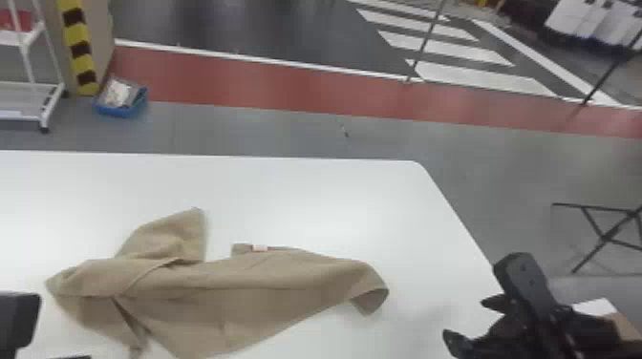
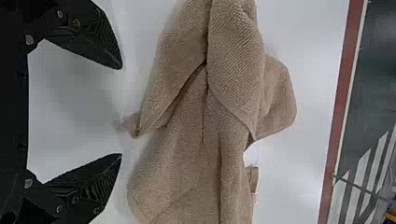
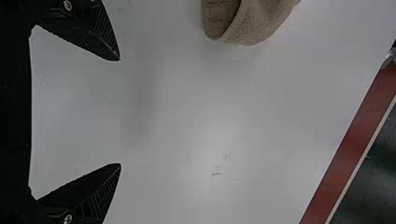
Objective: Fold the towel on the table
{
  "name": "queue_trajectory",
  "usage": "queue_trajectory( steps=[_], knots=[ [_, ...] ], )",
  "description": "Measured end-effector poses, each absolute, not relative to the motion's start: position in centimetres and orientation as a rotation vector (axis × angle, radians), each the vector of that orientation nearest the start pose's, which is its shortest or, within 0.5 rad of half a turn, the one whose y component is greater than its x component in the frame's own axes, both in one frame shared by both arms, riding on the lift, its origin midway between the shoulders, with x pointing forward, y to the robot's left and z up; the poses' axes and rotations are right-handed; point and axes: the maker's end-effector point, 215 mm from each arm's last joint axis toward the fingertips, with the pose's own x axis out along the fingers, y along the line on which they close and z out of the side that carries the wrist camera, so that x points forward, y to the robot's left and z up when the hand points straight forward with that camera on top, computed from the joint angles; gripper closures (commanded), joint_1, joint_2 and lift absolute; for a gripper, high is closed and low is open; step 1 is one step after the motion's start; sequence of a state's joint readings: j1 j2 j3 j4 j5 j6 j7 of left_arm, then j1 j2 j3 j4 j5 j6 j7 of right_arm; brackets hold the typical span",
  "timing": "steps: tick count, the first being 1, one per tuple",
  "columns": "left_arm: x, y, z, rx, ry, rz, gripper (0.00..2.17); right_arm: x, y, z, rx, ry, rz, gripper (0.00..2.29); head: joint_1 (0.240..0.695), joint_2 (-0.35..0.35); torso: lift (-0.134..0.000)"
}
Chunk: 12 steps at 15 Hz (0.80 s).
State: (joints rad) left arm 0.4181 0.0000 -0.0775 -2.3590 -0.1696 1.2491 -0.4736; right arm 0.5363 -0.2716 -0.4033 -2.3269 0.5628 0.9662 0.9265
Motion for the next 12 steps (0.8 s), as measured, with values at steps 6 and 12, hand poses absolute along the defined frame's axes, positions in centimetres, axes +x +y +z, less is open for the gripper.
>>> queue_trajectory(
  steps=[6,12],
  knots=[
    [36.9,13.6,-46.1,0.015,0.821,-0.299,0.25,31.7,-44.1,-42.2,-0.42,0.929,0.153,0.07,0.695,-0.35,-0.124],
    [37.4,12.9,-46.1,0.037,0.809,-0.292,0.29,31.4,-44.1,-42.3,-0.421,0.933,0.147,0.07,0.695,-0.35,-0.124]
  ],
)
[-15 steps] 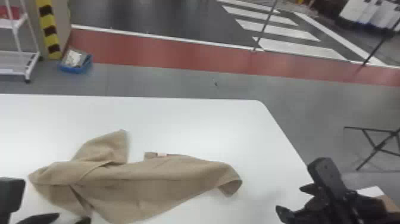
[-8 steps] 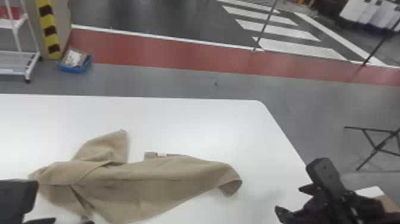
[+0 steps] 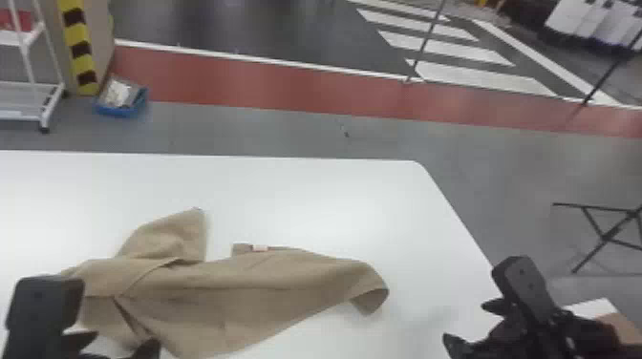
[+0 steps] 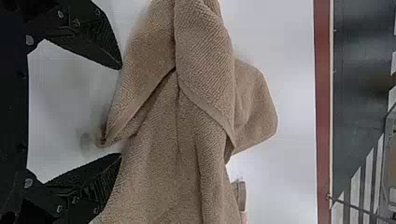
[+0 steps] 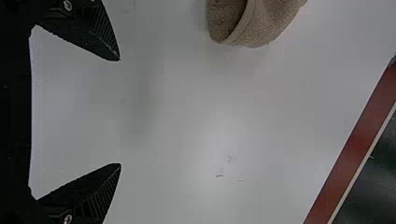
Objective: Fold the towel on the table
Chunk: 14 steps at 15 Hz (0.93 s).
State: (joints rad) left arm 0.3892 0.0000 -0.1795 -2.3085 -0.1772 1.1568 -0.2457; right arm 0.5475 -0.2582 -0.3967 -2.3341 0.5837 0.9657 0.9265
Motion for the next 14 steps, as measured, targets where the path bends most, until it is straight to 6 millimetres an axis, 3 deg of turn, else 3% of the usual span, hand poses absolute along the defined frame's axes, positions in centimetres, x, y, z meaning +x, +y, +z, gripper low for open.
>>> queue_trajectory(
  steps=[3,5,7,11,14],
  knots=[
    [37.5,13.0,-46.4,0.045,0.813,-0.288,0.77,31.4,-44.1,-42.3,-0.422,0.934,0.145,0.07,0.695,-0.35,-0.124],
    [37.6,13.1,-46.6,0.049,0.815,-0.285,1.35,31.4,-44.0,-42.3,-0.422,0.933,0.146,0.07,0.695,-0.35,-0.124],
    [37.7,13.3,-46.7,0.055,0.817,-0.28,1.79,31.4,-44.0,-42.3,-0.422,0.933,0.147,0.07,0.695,-0.35,-0.124],
    [38.1,14.3,-45.8,0.057,0.8,-0.26,1.79,31.4,-44.0,-42.3,-0.423,0.931,0.146,0.07,0.695,-0.35,-0.124],
    [38.5,15.8,-42.2,0.028,0.756,-0.251,1.79,31.8,-44.1,-42.2,-0.439,0.919,0.131,0.07,0.695,-0.35,-0.124]
  ],
)
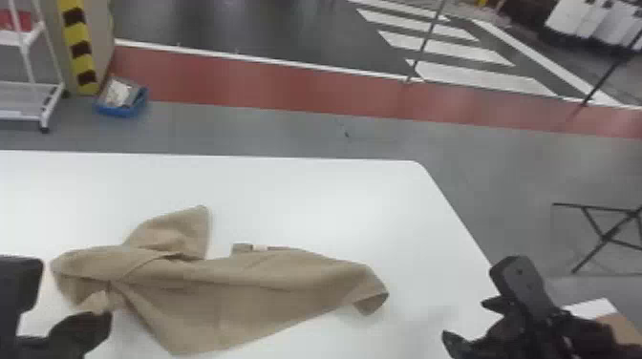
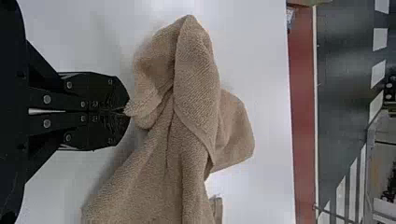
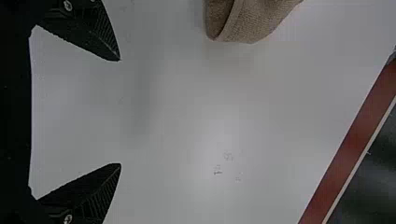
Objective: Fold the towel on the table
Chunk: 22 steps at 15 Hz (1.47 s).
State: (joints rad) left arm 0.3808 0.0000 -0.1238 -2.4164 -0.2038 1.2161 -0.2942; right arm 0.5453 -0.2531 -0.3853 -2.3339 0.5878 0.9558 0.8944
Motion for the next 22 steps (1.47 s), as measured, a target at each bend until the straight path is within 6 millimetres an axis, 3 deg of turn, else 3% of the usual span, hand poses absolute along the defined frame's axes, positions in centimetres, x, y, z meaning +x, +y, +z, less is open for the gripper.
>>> queue_trajectory(
  steps=[5,11,16,19,21,22],
  knots=[
    [37.1,17.4,-39.3,-0.012,0.764,-0.239,1.79,34.6,-39.6,-43.4,-0.478,0.882,0.214,0.07,0.695,-0.347,-0.124],
    [36.6,17.6,-39.4,-0.02,0.78,-0.238,1.79,39.5,-33.8,-45.9,-0.522,0.801,0.274,0.08,0.695,-0.245,-0.124],
    [36.4,17.3,-39.5,-0.023,0.784,-0.248,1.79,41.3,-29.4,-46.2,-0.485,0.772,0.326,0.19,0.695,-0.182,-0.124],
    [36.2,17.2,-39.7,-0.026,0.791,-0.252,1.79,41.5,-28.8,-46.1,-0.47,0.769,0.341,0.69,0.695,-0.17,-0.124],
    [36.1,17.1,-39.7,-0.028,0.794,-0.256,1.79,41.7,-28.5,-46.3,-0.465,0.773,0.359,1.49,0.695,-0.167,-0.124],
    [36.1,17.0,-39.7,-0.028,0.794,-0.258,1.79,41.8,-28.5,-46.5,-0.464,0.775,0.366,1.71,0.695,-0.167,-0.124]
  ],
)
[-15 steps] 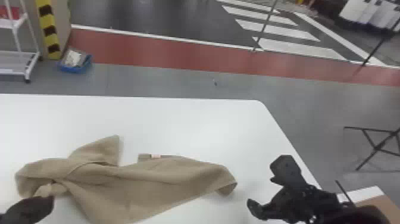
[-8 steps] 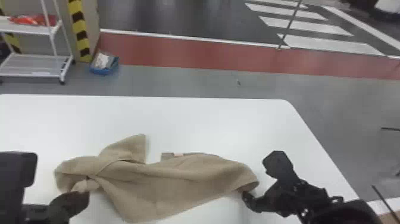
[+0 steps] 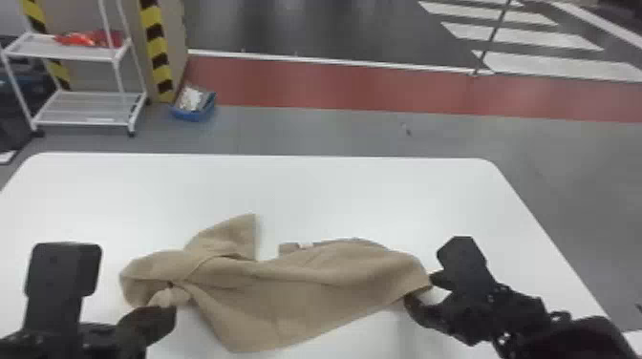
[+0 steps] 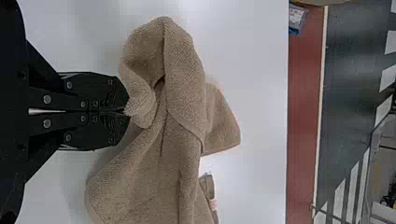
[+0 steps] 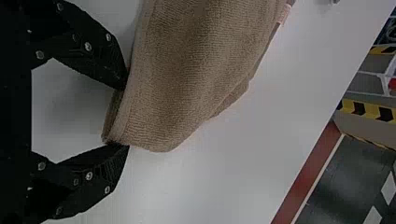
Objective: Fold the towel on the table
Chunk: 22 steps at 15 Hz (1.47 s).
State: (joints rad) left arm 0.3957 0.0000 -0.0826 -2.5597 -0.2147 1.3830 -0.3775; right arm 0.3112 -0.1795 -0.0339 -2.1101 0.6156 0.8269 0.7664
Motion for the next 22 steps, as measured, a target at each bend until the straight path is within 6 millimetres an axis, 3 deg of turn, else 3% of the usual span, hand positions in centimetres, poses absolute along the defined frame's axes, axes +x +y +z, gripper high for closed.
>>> queue_trajectory(
  steps=[2,3,6,10,12,14,18,19,20,21,22],
  knots=[
    [36.1,16.9,-39.8,-0.03,0.795,-0.262,1.79,42.3,-28.7,-46.7,-0.472,0.768,0.362,1.72,0.695,-0.169,-0.124],
    [36.1,16.9,-39.8,-0.03,0.795,-0.262,1.79,42.5,-28.8,-46.7,-0.478,0.76,0.362,1.99,0.695,-0.17,-0.124],
    [36.1,17.4,-39.8,-0.031,0.795,-0.253,1.79,43.1,-29.8,-46.0,-0.494,0.733,0.342,2.04,0.695,-0.173,-0.124],
    [37.2,19.9,-38.4,-0.041,0.76,-0.217,1.79,44.0,-35.3,-40.6,-0.515,0.658,0.255,2.04,0.695,-0.211,-0.124],
    [38.4,21.7,-36.8,-0.051,0.728,-0.188,1.79,44.2,-37.7,-37.0,-0.583,0.618,0.282,2.03,0.695,-0.218,-0.124],
    [39.3,23.2,-35.8,-0.07,0.721,-0.161,1.79,43.7,-39.6,-35.2,-0.716,0.629,0.324,2.03,0.695,-0.219,-0.124],
    [40.0,25.0,-35.8,-0.103,0.736,-0.135,1.79,41.2,-43.6,-37.7,-0.983,0.807,0.278,1.95,0.695,-0.255,-0.124],
    [39.9,25.5,-36.4,-0.118,0.758,-0.125,1.78,41.0,-44.6,-37.9,-1.016,0.828,0.251,1.59,0.695,-0.26,-0.124],
    [39.8,25.9,-36.8,-0.144,0.781,-0.122,1.6,40.8,-45.3,-38.0,-1.024,0.844,0.23,0.91,0.695,-0.265,-0.124],
    [40.0,26.2,-36.9,-0.156,0.788,-0.118,1.27,40.6,-45.8,-38.0,-1.016,0.855,0.212,0.17,0.695,-0.269,-0.124],
    [40.2,26.6,-37.1,-0.161,0.795,-0.11,0.7,40.7,-46.1,-37.9,-0.998,0.861,0.188,0.01,0.695,-0.269,-0.124]
  ],
)
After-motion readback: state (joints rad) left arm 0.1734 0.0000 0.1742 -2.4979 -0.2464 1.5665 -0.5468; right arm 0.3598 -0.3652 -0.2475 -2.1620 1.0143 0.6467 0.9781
